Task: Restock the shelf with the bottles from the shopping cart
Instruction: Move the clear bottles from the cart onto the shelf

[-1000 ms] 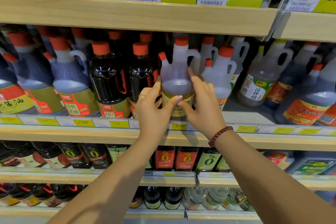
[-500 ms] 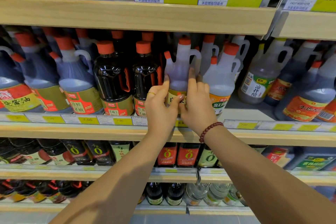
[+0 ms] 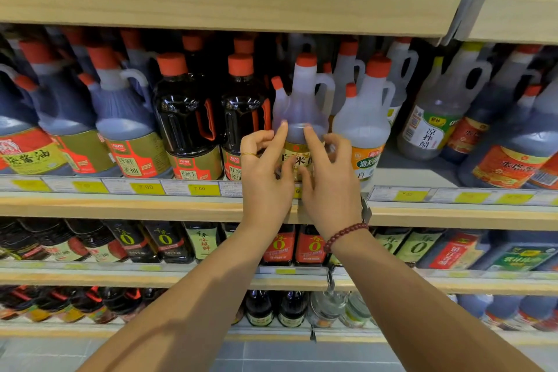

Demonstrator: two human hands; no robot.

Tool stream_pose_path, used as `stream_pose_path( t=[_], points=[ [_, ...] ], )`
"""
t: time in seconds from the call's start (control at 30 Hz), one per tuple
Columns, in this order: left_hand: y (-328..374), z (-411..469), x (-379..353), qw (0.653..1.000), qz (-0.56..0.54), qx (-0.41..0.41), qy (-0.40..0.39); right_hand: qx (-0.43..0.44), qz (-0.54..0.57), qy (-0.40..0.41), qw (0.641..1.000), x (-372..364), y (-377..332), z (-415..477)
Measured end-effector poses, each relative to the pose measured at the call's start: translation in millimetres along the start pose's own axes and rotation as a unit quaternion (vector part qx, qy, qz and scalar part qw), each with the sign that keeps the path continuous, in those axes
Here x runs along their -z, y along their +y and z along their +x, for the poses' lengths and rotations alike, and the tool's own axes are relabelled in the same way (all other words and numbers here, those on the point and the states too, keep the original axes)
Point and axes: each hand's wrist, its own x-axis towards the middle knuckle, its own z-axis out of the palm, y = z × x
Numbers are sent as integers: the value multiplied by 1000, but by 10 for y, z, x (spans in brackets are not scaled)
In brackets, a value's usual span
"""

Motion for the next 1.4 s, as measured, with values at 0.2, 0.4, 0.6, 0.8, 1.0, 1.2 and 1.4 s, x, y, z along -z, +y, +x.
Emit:
stream_pose_path(
  t=[0.2, 0.4, 0.6, 0.8, 1.0, 1.2, 1.4],
  points=[
    [49, -17, -18, 999, 8, 40, -34, -16, 83, -18, 996, 30, -65, -8],
    [67, 59, -62, 990, 84, 70, -93, -77, 150, -86, 982, -10, 56, 128],
    [-16, 207, -205, 976, 71, 146, -148, -70, 162, -149, 973, -46, 138, 335],
    [-35, 337, -292, 961, 50, 223, -157, -127, 209, -210, 947, -158, 207, 483],
    [-86, 361, -351, 952, 14, 260, -163, -149, 195, -235, 940, -327, 322, 562],
    [-73, 294, -322, 959, 8, 242, -147, -150, 244, -206, 936, -259, 244, 462],
    [250, 187, 81, 971, 17, 178, -158, -108, 264, -181, 941, 221, -82, 233]
  ],
)
